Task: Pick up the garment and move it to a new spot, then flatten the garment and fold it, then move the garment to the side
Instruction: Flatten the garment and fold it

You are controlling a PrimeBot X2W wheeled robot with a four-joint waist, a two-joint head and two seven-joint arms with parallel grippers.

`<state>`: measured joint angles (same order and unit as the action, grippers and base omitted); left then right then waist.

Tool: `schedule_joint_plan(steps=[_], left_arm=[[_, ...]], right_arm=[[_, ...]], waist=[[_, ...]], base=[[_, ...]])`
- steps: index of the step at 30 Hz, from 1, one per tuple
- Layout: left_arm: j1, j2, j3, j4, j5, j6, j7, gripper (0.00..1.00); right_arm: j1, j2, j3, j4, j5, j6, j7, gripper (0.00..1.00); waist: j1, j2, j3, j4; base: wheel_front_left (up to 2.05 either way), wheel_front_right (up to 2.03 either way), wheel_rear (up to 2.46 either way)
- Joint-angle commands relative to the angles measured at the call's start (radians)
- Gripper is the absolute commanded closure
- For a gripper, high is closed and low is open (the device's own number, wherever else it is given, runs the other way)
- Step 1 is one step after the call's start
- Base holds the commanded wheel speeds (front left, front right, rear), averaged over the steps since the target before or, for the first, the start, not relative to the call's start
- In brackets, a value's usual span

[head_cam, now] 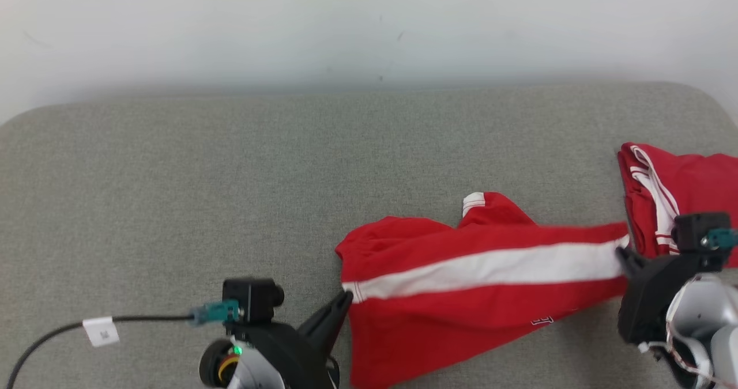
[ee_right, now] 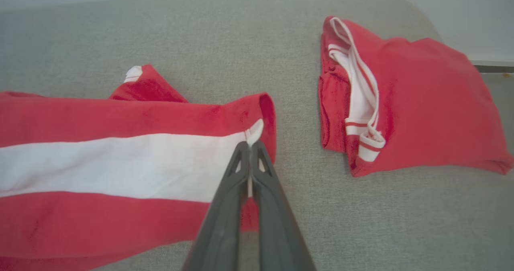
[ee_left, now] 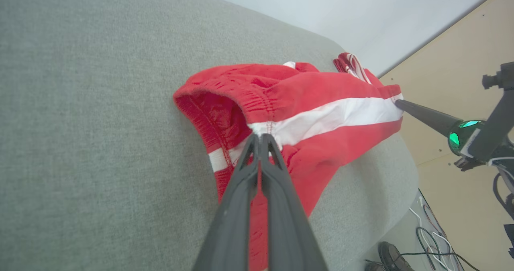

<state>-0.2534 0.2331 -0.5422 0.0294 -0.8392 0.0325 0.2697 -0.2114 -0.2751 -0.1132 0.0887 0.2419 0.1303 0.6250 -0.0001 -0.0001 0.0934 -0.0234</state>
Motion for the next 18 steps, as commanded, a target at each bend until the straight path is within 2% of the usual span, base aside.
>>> schedule_joint_plan(steps=[1,4,5,6,16,18], left_arm=[[0.031,0.001,-0.009,-0.003,0.005,0.005,0.004,1.00],[0.060,0.007,-0.017,0.003,0.004,0.010,0.003,1.00],[0.072,0.011,-0.021,0.004,0.006,0.009,0.002,1.00],[0.082,0.011,-0.023,0.005,0.006,0.009,-0.003,1.00],[0.097,0.006,-0.035,0.021,0.003,0.009,-0.007,1.00],[0.099,0.005,-0.037,0.023,0.000,0.008,-0.008,1.00]], right_arm=[[0.032,0.021,-0.005,-0.019,0.003,0.000,0.009,1.00],[0.070,0.034,-0.013,-0.034,-0.012,0.000,0.012,1.00],[0.084,0.045,-0.019,-0.040,-0.019,0.000,0.007,0.83],[0.097,0.058,-0.022,-0.042,-0.023,0.000,0.009,0.00],[0.181,0.093,-0.046,-0.101,-0.062,0.000,0.091,0.00],[0.187,0.097,-0.050,-0.111,-0.067,0.000,0.084,0.14]], waist=[[0.0001,0.0001,0.023,0.003],[0.0001,0.0001,0.036,0.004],[0.0001,0.0001,0.041,0.005],[0.0001,0.0001,0.044,0.006],[0.0001,0.0001,0.044,0.011],[0.0001,0.0001,0.041,0.010]], base=[[0.00,0.00,0.00],[0.00,0.00,0.00],[0.00,0.00,0.00],[0.00,0.00,0.00],[0.00,0.00,0.00],[0.00,0.00,0.00]])
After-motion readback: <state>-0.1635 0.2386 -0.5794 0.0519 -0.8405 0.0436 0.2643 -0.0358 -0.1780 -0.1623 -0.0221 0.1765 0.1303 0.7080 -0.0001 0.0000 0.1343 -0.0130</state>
